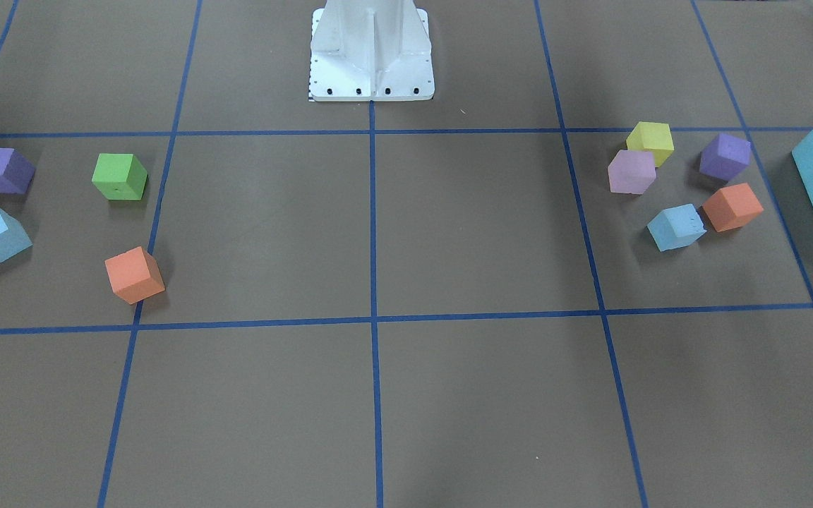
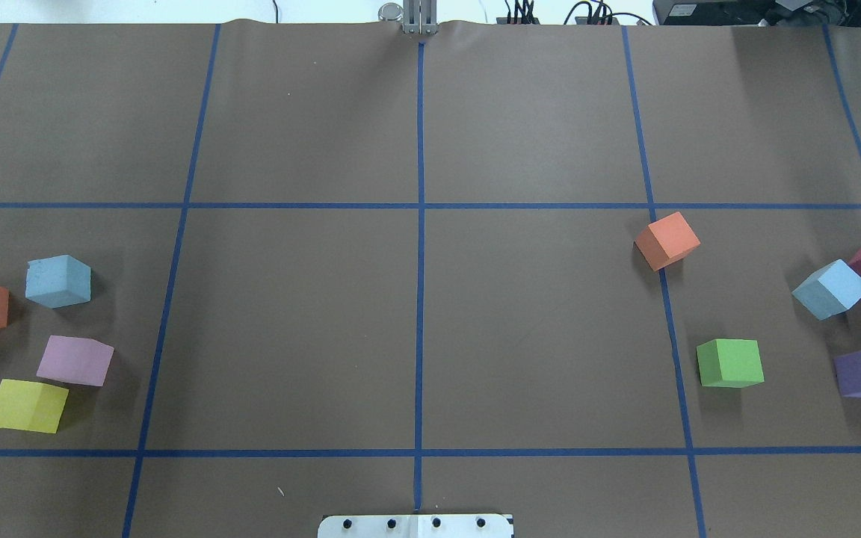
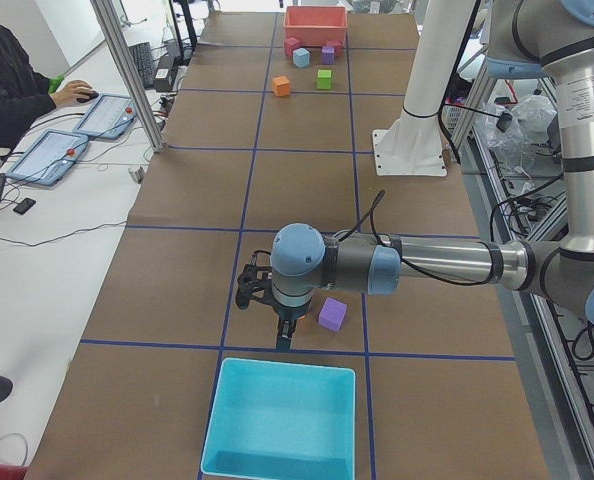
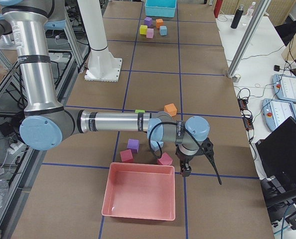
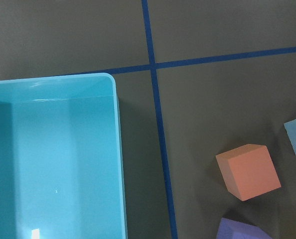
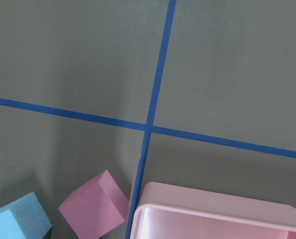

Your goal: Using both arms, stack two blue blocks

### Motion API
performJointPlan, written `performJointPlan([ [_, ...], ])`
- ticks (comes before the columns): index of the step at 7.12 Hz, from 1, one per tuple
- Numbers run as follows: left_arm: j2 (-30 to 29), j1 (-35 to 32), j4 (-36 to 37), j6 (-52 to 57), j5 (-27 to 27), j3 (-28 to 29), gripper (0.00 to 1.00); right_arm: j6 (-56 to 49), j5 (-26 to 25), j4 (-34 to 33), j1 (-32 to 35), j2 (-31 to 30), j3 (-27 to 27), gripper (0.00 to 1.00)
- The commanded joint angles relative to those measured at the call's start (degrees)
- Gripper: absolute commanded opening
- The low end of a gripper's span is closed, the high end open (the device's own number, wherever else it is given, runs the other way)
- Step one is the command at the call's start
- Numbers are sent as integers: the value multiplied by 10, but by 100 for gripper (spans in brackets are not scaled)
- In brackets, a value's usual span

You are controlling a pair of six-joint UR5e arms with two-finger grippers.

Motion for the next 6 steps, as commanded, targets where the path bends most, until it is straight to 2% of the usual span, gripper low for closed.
performJointPlan([
  [1,0,1,0,0,0,0,98,-1,0,0,-2,0,0,100],
  [5,0,0,0,0,0,-1,98,3,11,0,-2,-3,20,100],
  [6,0,0,0,0,0,-1,98,-2,38,0,-27,-7,40,100],
])
